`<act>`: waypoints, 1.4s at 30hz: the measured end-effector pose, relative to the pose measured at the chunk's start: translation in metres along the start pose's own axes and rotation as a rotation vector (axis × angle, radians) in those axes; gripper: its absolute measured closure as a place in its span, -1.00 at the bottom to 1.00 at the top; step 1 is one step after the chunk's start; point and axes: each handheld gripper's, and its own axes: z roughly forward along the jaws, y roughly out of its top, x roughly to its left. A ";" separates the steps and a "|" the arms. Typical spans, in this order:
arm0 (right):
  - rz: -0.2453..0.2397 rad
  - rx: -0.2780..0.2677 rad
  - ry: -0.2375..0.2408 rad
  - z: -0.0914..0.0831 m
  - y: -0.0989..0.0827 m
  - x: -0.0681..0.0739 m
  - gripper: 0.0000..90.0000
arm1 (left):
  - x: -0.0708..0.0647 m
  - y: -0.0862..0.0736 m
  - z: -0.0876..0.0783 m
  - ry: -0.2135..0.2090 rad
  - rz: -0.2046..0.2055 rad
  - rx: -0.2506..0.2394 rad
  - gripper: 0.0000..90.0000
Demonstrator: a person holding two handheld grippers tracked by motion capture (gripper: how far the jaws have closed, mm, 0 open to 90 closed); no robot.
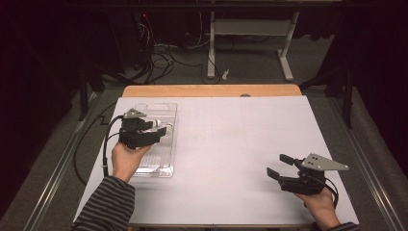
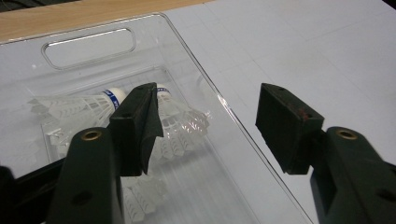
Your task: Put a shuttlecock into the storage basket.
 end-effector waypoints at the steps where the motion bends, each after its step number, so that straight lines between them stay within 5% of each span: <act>1: -0.001 0.000 0.000 0.000 0.000 0.000 -0.38 | 0.000 0.000 -0.001 -0.001 -0.001 -0.001 -0.10; 16: 0.000 0.001 -0.005 0.000 0.000 -0.001 -0.38 | 0.001 -0.002 -0.011 -0.028 -0.021 -0.010 -0.10; 42: -0.005 -0.003 -0.011 -0.001 0.000 0.000 -0.38 | -0.006 -0.008 -0.023 -0.063 0.001 -0.021 -0.08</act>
